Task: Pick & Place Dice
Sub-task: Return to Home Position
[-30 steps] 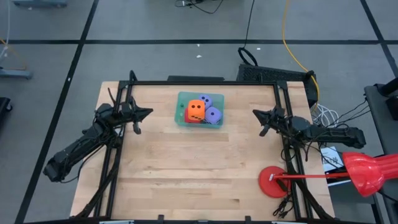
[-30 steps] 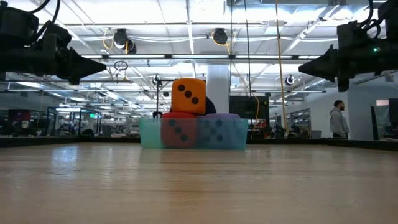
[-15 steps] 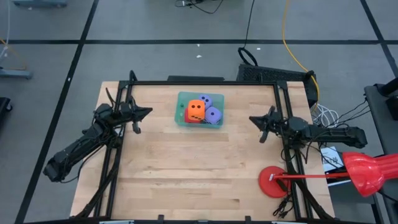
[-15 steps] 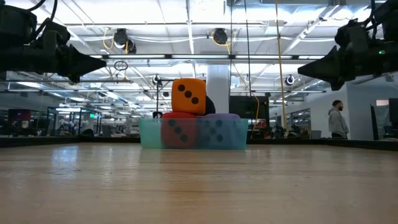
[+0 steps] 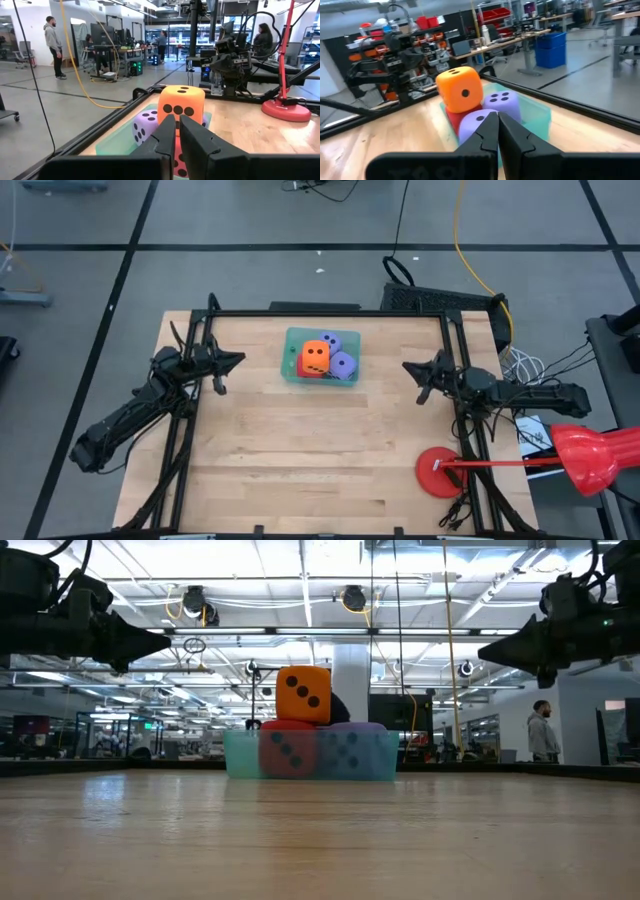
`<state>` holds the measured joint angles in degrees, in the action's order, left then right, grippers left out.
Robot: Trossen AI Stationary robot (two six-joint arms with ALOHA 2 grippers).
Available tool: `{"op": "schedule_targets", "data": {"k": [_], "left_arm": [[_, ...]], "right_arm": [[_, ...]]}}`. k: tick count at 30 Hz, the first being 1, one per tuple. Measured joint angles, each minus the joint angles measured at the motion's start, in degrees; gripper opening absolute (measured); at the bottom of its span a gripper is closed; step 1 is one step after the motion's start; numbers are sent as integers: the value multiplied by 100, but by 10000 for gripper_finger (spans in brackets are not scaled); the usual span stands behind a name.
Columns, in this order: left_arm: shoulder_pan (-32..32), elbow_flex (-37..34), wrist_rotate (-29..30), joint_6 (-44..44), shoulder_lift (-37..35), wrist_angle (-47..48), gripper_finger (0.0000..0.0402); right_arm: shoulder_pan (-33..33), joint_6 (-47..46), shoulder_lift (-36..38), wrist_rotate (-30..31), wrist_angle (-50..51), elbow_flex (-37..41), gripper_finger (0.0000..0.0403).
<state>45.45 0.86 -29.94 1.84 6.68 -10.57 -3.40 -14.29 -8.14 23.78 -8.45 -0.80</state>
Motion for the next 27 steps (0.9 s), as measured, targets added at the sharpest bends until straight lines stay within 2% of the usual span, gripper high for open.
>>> {"op": "schedule_targets", "data": {"k": [3, 27], "left_arm": [[0, 0, 1, -1, 0, 0, 37], [0, 1, 1, -5, 0, 0, 37]], "right_arm": [[3, 0, 0, -151, -22, 0, 4], [4, 1, 0, -151, -24, 0, 4]]}}
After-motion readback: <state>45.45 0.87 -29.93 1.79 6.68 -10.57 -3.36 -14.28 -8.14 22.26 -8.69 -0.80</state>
